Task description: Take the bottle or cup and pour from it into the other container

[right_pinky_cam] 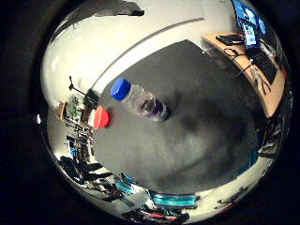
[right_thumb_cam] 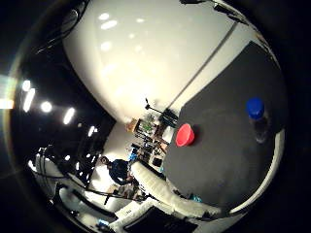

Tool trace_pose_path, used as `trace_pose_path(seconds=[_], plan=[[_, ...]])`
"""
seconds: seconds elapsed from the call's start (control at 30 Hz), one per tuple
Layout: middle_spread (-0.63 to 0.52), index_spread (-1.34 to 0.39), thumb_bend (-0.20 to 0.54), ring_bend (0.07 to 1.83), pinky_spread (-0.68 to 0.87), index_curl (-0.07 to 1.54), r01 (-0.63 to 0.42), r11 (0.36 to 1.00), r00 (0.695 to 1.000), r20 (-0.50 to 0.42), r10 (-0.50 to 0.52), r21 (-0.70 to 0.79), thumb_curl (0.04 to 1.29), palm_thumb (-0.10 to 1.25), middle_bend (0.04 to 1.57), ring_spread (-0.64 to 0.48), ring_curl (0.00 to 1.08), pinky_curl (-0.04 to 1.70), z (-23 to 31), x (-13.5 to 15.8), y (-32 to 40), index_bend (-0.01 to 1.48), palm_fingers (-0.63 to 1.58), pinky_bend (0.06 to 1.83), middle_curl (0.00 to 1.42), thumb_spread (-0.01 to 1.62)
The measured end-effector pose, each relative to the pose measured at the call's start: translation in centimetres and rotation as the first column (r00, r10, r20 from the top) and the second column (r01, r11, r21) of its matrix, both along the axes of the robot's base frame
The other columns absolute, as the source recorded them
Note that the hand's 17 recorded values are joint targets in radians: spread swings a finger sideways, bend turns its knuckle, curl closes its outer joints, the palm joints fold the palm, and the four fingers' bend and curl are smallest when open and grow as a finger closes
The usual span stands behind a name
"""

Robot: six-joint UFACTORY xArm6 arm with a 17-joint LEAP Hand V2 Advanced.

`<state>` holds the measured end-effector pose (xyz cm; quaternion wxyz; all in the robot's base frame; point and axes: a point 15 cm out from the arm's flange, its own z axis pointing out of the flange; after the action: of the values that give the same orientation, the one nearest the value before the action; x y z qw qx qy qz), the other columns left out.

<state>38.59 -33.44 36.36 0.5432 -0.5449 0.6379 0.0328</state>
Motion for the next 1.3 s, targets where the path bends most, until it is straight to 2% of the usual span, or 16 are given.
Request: trace_pose_path(seconds=[0.13,0.27,0.5,1.03,1.3], plan=[[0.03,-0.2,-0.016,0.6,0.39,0.29,0.017,0.999,1.0,0.001,-0.017,0.047,0.29,0.35,0.35,0.14,0.23,-0.01,-2.4,-0.1,-1.2,0.17,0.23,0.88,0.36,1.05],[0.03,-0.2,-0.021,0.61,0.38,0.3,0.043,0.994,0.998,0.048,-0.048,0.104,0.29,0.39,0.35,0.13,0.22,-0.01,-3.9,0.4,-2.4,0.17,0.25,0.84,0.36,1.07],[0.03,-0.19,-0.023,0.63,0.4,0.31,0.047,0.983,0.998,0.025,-0.052,0.177,0.28,0.41,0.34,0.12,0.21,-0.01,-8.3,0.9,-3.4,0.17,0.26,0.87,0.35,1.08],[0.05,-0.19,-0.022,0.65,0.38,0.31,0.035,0.985,0.999,-0.016,-0.033,0.166,0.29,0.44,0.34,0.13,0.19,-0.01,-12.4,4.0,-2.3,0.17,0.25,0.86,0.36,1.08],[0.05,-0.18,-0.026,0.66,0.38,0.3,-0.052,0.986,0.998,-0.023,0.056,0.16,0.29,0.44,0.34,0.13,0.18,-0.01,-12.6,6.9,1.6,0.16,0.23,0.89,0.36,1.06]])
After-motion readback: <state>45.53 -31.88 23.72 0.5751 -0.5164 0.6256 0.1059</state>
